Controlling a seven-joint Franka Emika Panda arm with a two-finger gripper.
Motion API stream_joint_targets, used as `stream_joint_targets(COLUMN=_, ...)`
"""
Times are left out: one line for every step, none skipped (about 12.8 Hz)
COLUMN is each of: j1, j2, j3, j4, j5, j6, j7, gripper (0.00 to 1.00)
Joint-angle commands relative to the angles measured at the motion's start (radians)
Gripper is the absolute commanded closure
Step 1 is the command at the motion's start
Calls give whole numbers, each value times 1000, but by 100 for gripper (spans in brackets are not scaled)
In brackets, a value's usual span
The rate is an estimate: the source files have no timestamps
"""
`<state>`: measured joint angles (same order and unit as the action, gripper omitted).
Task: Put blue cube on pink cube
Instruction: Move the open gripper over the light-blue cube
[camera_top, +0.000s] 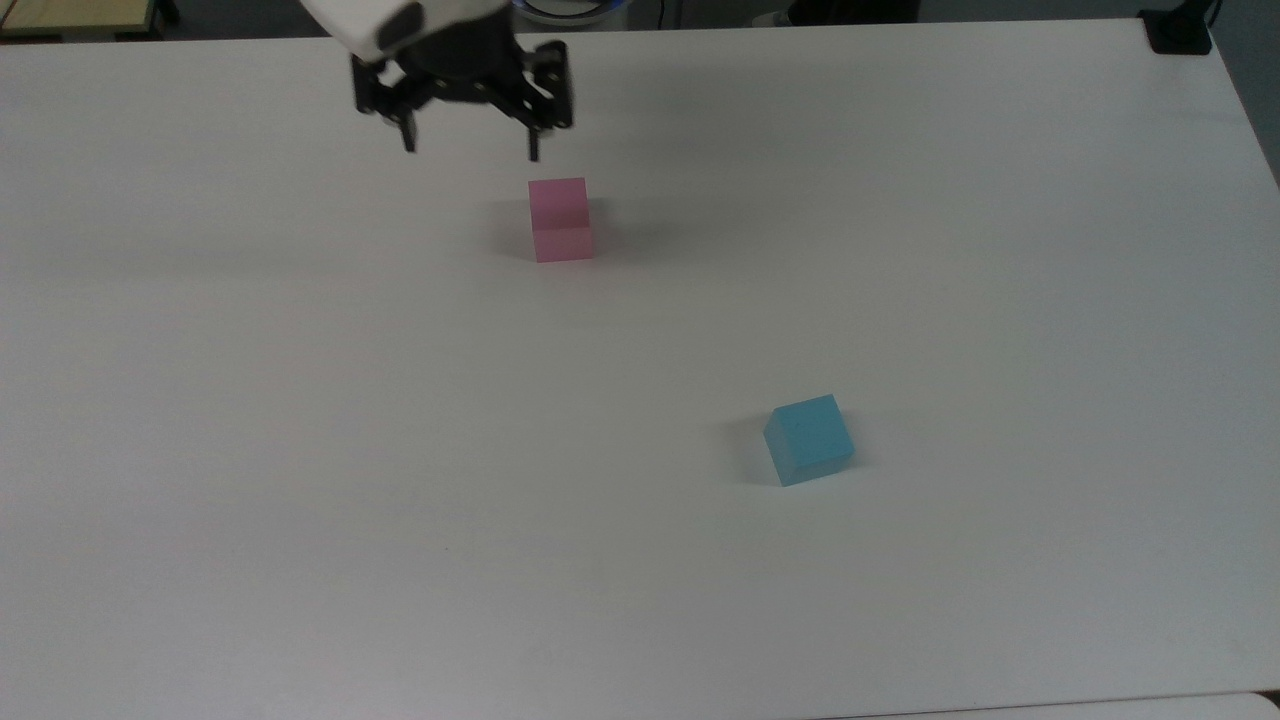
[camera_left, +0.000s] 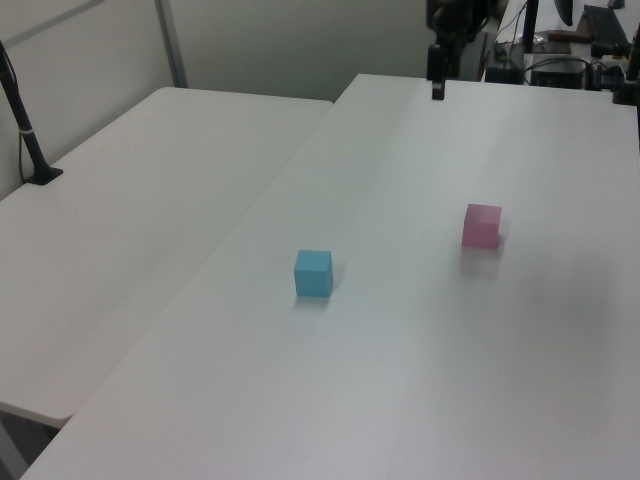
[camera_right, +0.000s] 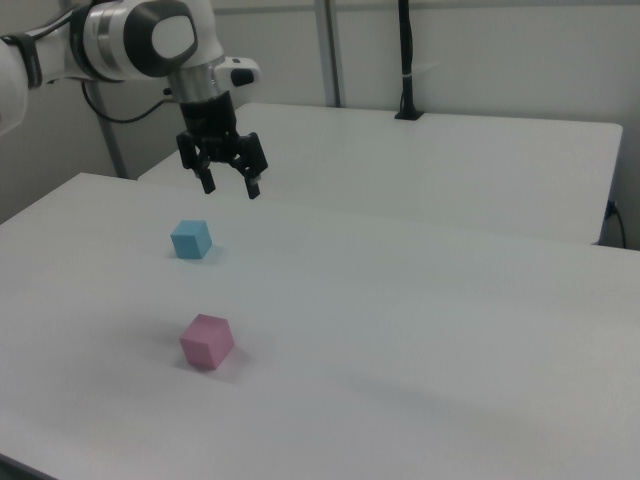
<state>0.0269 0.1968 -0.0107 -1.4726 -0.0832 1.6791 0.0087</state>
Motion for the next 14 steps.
stream_joint_targets(j1=106, j2=30, j3=-3, j4=2, j5=-3, j6=45, j7=5, gripper=0)
stream_joint_targets(j1=138, j2=53, j3=-3, j4=2, j5=-1, j6=63, j7=7, gripper=0)
stream_joint_targets(j1=159, j2=73, j3=-3, j4=3, j5=19, j6=86, j7=8, gripper=0)
stream_joint_targets(j1=181, j2=96, j3=-3, j4=3, j5=43, j6=112, j7=8, gripper=0)
stream_joint_targets(j1=201, j2=121, j3=-3, j4=3, j5=49, j6=146, j7=23, gripper=0)
stream_joint_targets(j1=226, j2=147, j3=-3, j4=3, j5=49, j6=195, j7=37, gripper=0)
stream_joint_targets(j1=246, j2=177, j3=-3, j4=5, j5=48, j6=250, j7=37, gripper=0)
stream_joint_targets(j1=270, j2=200, j3=-3, j4=5, j5=46, j6=298, j7=37, gripper=0)
stream_joint_targets(j1=289, j2=222, j3=-3, j4=9, j5=45, j6=338, j7=39, gripper=0)
stream_joint_targets(j1=309, j2=252, j3=-3, j4=38, j5=45, j6=343, j7=42, gripper=0)
stream_joint_targets(j1=314, j2=289, j3=-5, j4=66, j5=39, j6=347, j7=68, gripper=0)
stream_joint_targets(j1=314, j2=324, j3=-5, j4=92, j5=33, j6=370, j7=77, gripper=0)
stream_joint_targets(j1=315, j2=340, j3=-5, j4=94, j5=28, j6=410, j7=82, gripper=0)
stream_joint_targets(j1=323, j2=354, j3=-6, j4=94, j5=19, j6=441, j7=97, gripper=0)
